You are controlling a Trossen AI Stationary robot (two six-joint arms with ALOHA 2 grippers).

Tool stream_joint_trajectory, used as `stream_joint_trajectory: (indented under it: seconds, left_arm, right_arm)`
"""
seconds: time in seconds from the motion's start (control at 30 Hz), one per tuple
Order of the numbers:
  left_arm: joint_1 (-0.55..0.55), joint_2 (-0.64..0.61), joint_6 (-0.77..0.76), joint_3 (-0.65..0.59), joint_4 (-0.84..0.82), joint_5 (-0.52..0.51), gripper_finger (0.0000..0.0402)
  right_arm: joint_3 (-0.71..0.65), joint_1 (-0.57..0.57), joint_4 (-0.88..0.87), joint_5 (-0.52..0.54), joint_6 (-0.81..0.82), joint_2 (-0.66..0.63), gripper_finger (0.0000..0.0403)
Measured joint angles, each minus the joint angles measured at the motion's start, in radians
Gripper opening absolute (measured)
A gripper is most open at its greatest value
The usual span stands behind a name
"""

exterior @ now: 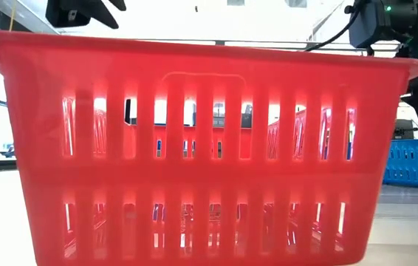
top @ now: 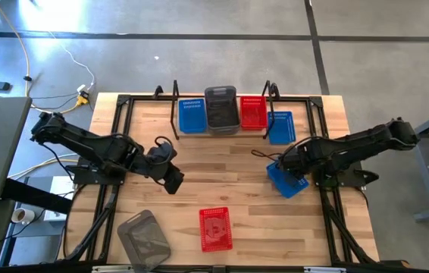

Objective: Stack baskets on shelf by color
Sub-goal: Stack the bottom blue bin on the blue bin on the shelf

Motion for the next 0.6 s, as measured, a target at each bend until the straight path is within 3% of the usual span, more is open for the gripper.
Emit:
stream_joint_trajectory:
  seconds: [0.47,0.6]
  left_arm:
    - [0.0,0.004,0.055,0.0,0.01,0.001,0.0129]
    - [0.0,0.004,0.07,0.0,0.013,0.0,0.0129]
  right_arm:
    - [0.0,-0.087,0.028,-0.014,-0.076,0.093,0.0097]
    - [0.0,-0.11,0.04,-0.048,-0.121,0.132,0.0066]
